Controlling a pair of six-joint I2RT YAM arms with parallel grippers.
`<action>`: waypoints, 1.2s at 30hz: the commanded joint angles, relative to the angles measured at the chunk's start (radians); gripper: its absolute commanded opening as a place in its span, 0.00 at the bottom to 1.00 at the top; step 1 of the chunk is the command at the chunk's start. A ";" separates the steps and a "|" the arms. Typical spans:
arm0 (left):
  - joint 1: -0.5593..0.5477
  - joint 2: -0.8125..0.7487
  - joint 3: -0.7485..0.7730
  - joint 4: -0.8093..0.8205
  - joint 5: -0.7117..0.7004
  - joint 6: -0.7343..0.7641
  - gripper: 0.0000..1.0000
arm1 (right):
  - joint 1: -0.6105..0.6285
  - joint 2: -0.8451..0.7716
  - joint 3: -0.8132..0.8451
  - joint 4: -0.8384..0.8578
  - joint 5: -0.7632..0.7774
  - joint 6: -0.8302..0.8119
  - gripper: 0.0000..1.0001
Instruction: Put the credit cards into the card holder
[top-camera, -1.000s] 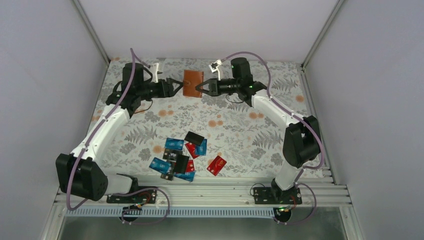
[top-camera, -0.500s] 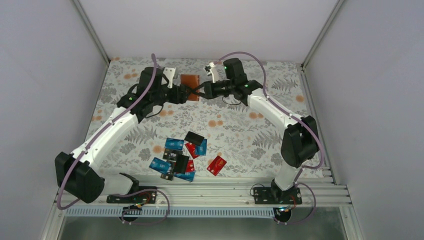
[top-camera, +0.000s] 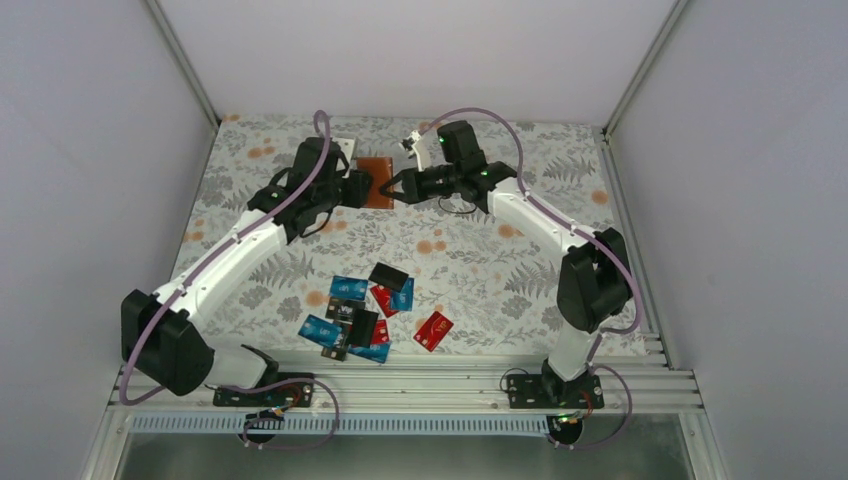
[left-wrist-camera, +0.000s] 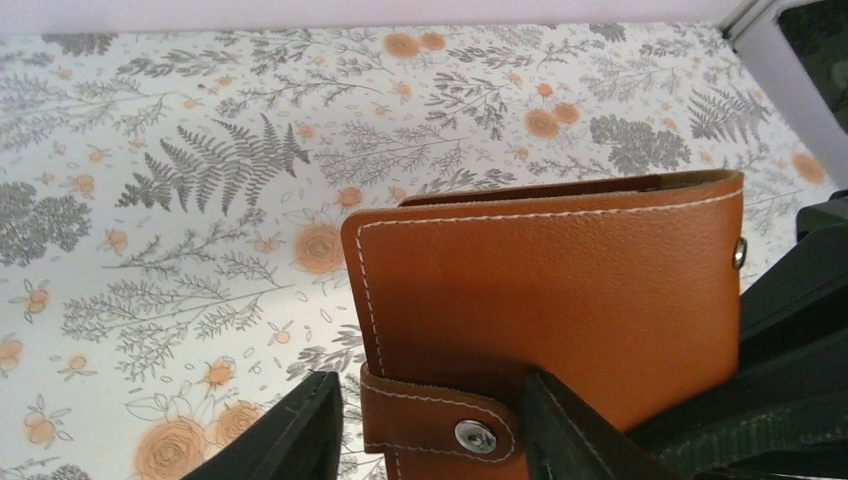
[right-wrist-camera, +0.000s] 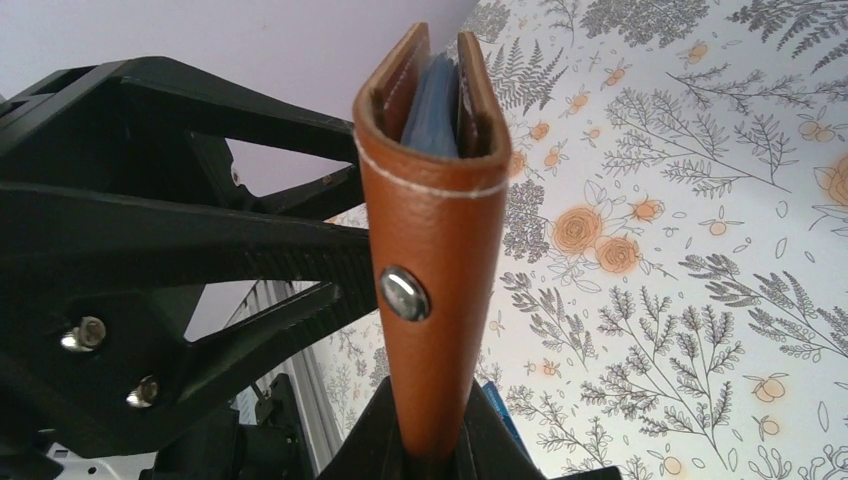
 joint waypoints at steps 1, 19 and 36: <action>-0.005 0.028 0.014 -0.027 -0.057 0.016 0.44 | 0.013 0.001 0.057 -0.011 -0.004 -0.007 0.04; -0.004 0.026 -0.020 -0.026 0.027 -0.006 0.51 | 0.013 0.001 0.078 -0.034 0.053 -0.015 0.04; -0.004 0.016 -0.024 -0.016 -0.100 -0.008 0.49 | 0.031 -0.016 0.051 -0.046 -0.061 -0.052 0.04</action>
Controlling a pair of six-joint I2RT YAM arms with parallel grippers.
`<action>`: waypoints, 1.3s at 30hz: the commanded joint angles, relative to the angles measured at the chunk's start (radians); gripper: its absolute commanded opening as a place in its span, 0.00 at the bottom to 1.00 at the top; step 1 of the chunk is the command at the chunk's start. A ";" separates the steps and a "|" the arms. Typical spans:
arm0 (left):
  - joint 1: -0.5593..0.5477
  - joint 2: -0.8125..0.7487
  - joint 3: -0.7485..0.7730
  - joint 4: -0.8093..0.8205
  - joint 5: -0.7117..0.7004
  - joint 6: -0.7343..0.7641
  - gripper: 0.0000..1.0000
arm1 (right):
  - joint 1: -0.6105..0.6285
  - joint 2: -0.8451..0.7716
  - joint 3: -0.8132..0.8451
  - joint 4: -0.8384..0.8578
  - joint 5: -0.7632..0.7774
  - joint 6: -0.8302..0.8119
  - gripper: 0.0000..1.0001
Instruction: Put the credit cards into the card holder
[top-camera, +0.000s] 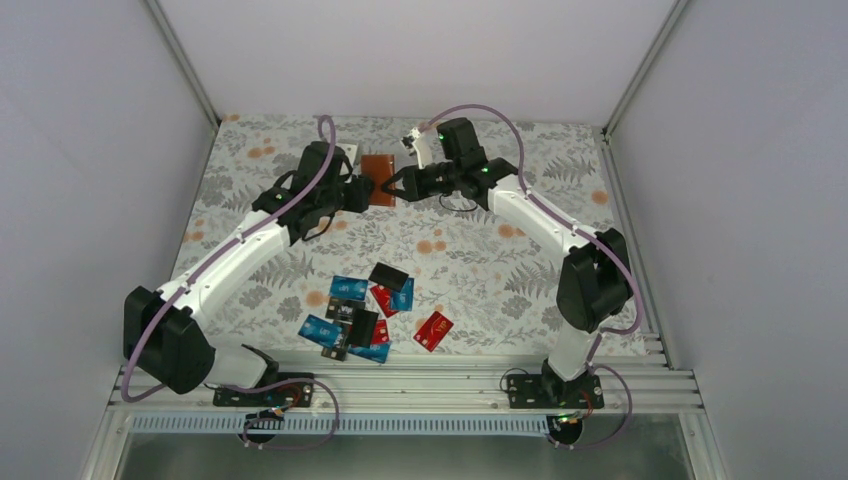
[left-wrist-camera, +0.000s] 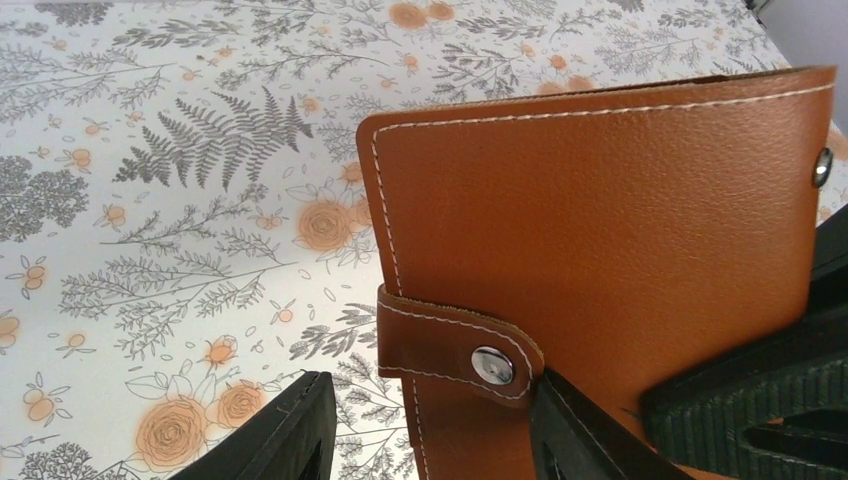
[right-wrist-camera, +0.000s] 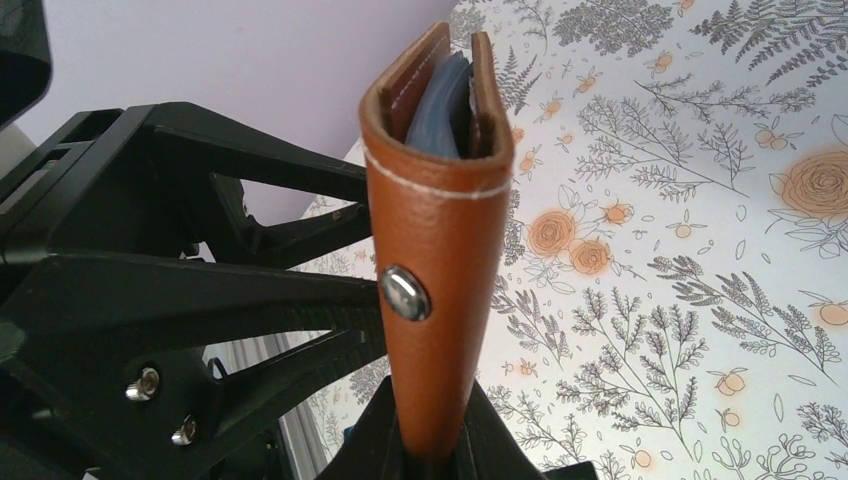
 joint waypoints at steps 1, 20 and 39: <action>0.004 0.001 -0.001 -0.015 -0.096 -0.005 0.49 | 0.031 -0.019 0.010 0.012 -0.113 -0.030 0.04; 0.194 0.023 0.017 -0.067 -0.213 -0.041 0.46 | 0.028 -0.025 0.013 -0.082 -0.054 -0.055 0.04; 0.220 -0.176 -0.264 0.274 0.510 -0.016 0.58 | -0.071 0.028 0.028 -0.138 -0.065 -0.080 0.04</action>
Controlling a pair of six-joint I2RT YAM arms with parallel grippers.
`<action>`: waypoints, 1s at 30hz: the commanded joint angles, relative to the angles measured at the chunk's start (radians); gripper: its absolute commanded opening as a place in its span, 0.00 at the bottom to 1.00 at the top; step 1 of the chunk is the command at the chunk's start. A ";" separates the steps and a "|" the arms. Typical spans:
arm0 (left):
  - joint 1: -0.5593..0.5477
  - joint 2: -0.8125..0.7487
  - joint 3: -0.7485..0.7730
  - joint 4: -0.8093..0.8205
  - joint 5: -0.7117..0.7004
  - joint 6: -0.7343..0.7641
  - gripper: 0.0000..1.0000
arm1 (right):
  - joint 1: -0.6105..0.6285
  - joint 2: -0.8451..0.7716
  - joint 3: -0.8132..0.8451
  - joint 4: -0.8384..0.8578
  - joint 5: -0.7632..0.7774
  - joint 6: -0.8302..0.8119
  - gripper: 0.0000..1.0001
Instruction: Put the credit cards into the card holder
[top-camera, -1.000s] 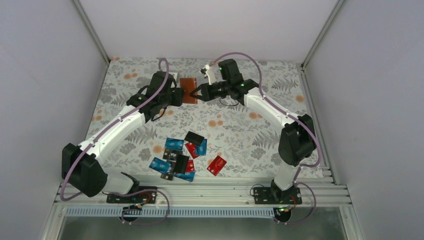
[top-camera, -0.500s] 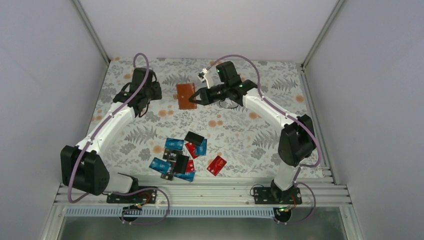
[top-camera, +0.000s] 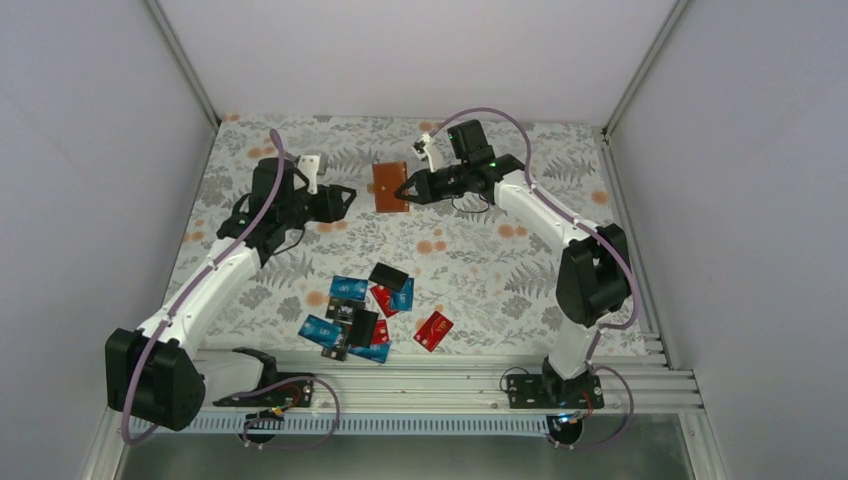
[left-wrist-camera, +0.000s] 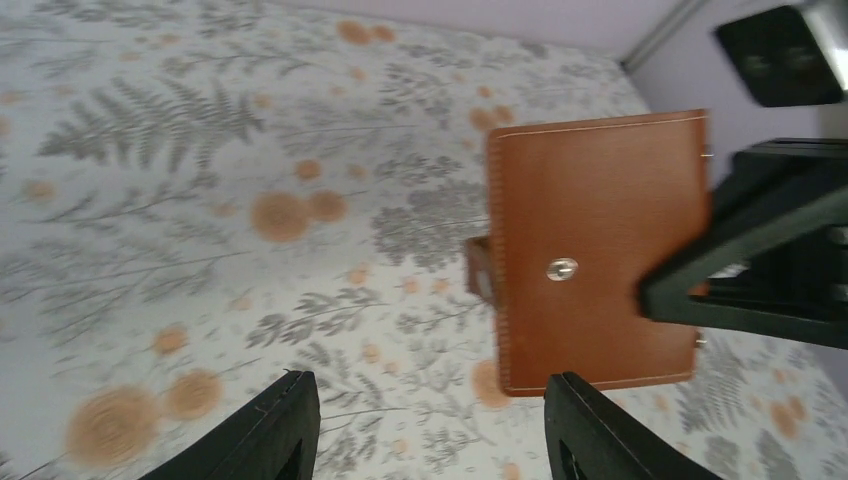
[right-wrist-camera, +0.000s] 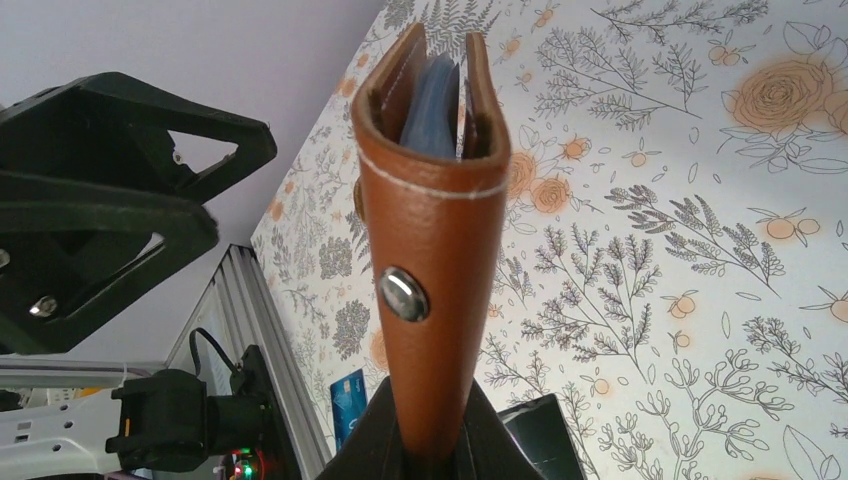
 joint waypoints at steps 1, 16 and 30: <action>-0.001 0.022 -0.013 0.119 0.204 -0.004 0.58 | -0.001 0.002 0.027 -0.013 -0.012 -0.014 0.04; -0.074 0.195 0.044 0.199 0.118 -0.061 0.42 | -0.001 -0.009 0.007 -0.016 -0.014 -0.017 0.04; -0.074 0.258 0.054 0.246 0.050 -0.073 0.26 | 0.000 -0.002 0.011 -0.019 -0.018 -0.025 0.04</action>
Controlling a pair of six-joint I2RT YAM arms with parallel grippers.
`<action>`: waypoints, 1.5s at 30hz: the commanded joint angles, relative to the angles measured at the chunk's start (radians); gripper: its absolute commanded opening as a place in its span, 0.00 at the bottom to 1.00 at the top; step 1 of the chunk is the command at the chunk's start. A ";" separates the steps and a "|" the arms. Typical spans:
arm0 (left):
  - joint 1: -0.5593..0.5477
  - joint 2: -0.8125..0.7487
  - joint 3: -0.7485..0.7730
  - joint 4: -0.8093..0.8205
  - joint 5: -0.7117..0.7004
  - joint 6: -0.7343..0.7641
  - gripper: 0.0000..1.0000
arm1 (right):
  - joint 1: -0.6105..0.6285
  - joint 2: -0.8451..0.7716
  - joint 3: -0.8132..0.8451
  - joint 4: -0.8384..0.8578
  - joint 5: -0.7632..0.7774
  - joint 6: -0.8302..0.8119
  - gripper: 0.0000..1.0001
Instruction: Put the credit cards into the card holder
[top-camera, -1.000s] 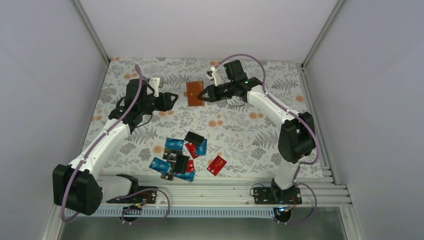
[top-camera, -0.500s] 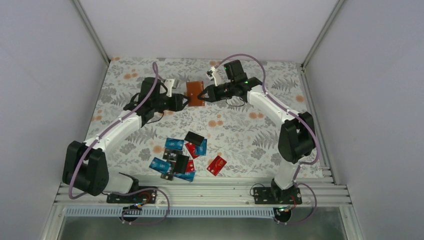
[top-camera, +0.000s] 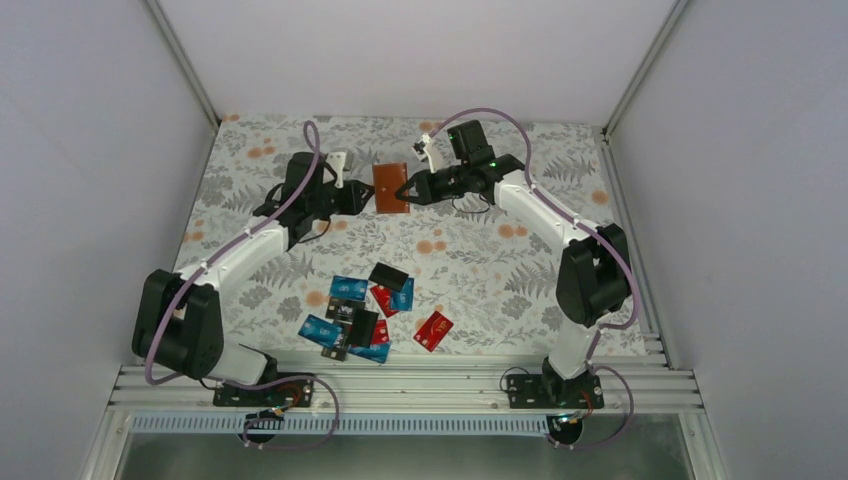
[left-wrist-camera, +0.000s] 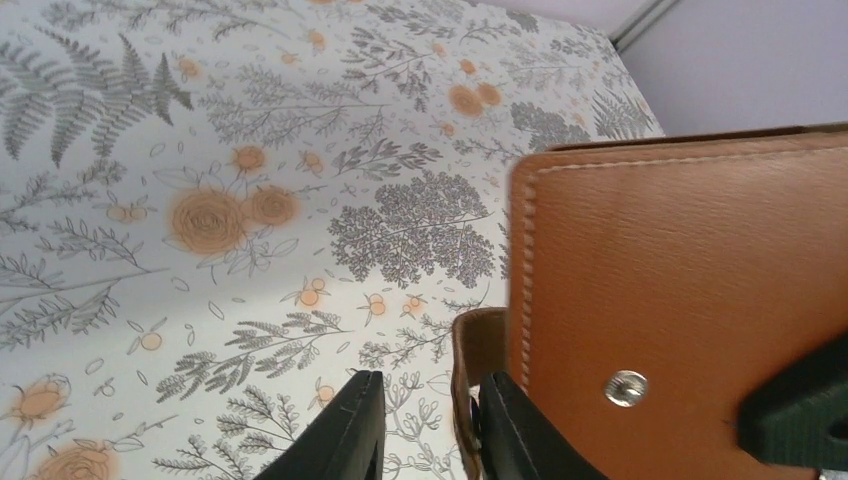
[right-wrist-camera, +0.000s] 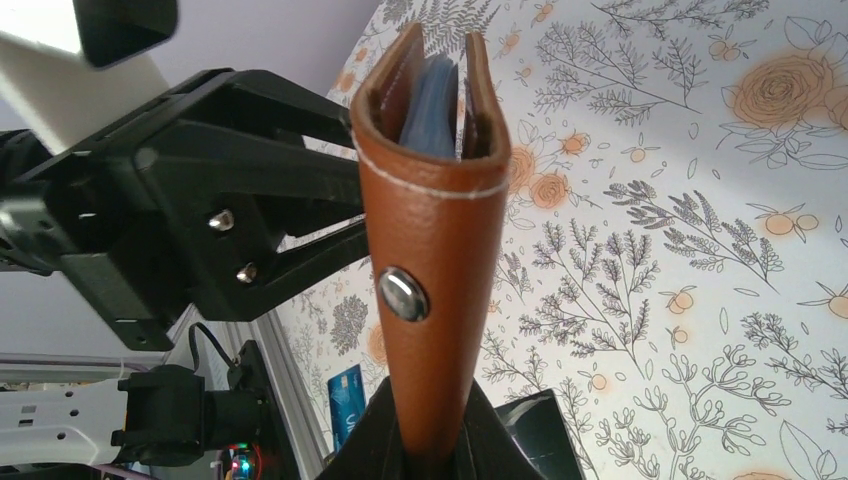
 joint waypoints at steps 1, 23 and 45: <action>0.000 0.021 0.020 0.046 -0.004 0.005 0.22 | 0.000 0.000 0.011 -0.008 -0.017 -0.011 0.04; -0.003 0.125 -0.062 0.085 0.025 -0.013 0.02 | -0.041 0.250 -0.077 0.043 0.047 0.037 0.11; -0.062 0.320 0.112 -0.045 0.028 -0.033 0.02 | -0.088 0.213 -0.075 0.007 0.159 0.052 0.73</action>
